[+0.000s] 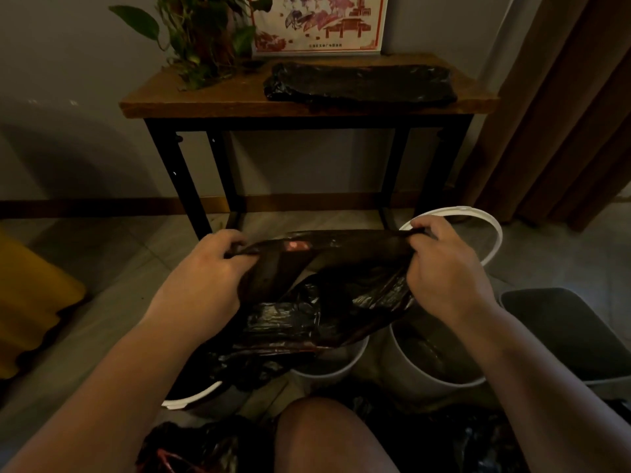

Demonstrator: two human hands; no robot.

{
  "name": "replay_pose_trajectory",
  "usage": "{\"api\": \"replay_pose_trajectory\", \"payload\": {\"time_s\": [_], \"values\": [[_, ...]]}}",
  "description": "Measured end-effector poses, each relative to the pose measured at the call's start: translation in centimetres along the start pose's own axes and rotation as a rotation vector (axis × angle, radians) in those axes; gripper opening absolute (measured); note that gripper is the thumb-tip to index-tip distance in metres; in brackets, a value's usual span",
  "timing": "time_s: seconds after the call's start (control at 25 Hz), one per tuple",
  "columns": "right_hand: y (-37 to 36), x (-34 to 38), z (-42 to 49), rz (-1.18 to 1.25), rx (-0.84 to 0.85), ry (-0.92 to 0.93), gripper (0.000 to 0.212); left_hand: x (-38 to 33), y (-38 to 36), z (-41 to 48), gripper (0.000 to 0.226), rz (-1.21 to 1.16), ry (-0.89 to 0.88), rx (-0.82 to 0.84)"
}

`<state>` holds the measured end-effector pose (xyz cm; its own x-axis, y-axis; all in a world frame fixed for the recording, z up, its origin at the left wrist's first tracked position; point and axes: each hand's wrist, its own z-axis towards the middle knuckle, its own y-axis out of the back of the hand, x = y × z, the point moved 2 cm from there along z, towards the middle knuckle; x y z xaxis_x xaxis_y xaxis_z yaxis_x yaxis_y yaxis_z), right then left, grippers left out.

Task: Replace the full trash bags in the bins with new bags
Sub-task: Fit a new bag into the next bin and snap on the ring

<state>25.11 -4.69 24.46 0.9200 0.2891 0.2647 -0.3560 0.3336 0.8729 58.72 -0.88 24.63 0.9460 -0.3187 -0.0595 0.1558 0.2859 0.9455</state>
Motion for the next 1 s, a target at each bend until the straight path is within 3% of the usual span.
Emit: {"api": "replay_pose_trajectory", "payload": {"time_s": [0.16,0.36,0.52,0.64,0.72,1.0], "values": [[0.9,0.2,-0.6,0.028,-0.011,0.048,0.019,0.4,1.2,-0.6,0.030,0.114,0.143,-0.035],[1.3,-0.2,-2.0,-0.060,0.155,0.060,0.024,0.1,2.1,-1.4,0.039,0.110,0.353,-0.040],[1.6,0.6,-2.5,-0.119,0.042,-0.075,0.022,-1.0,2.0,-1.5,0.023,0.085,0.311,-0.094],[1.2,0.3,-2.9,-0.168,-0.017,-0.053,0.008,-1.6,1.8,-1.2,0.011,0.029,0.383,-0.117],[0.8,-0.1,-3.0,-0.142,-0.003,-0.048,0.010,-1.8,1.3,-1.0,0.006,0.048,0.382,-0.111],[0.1,-1.0,-3.6,-0.106,0.106,-0.102,0.029,-2.0,-0.4,-1.0,0.021,0.087,0.286,-0.030]]}}
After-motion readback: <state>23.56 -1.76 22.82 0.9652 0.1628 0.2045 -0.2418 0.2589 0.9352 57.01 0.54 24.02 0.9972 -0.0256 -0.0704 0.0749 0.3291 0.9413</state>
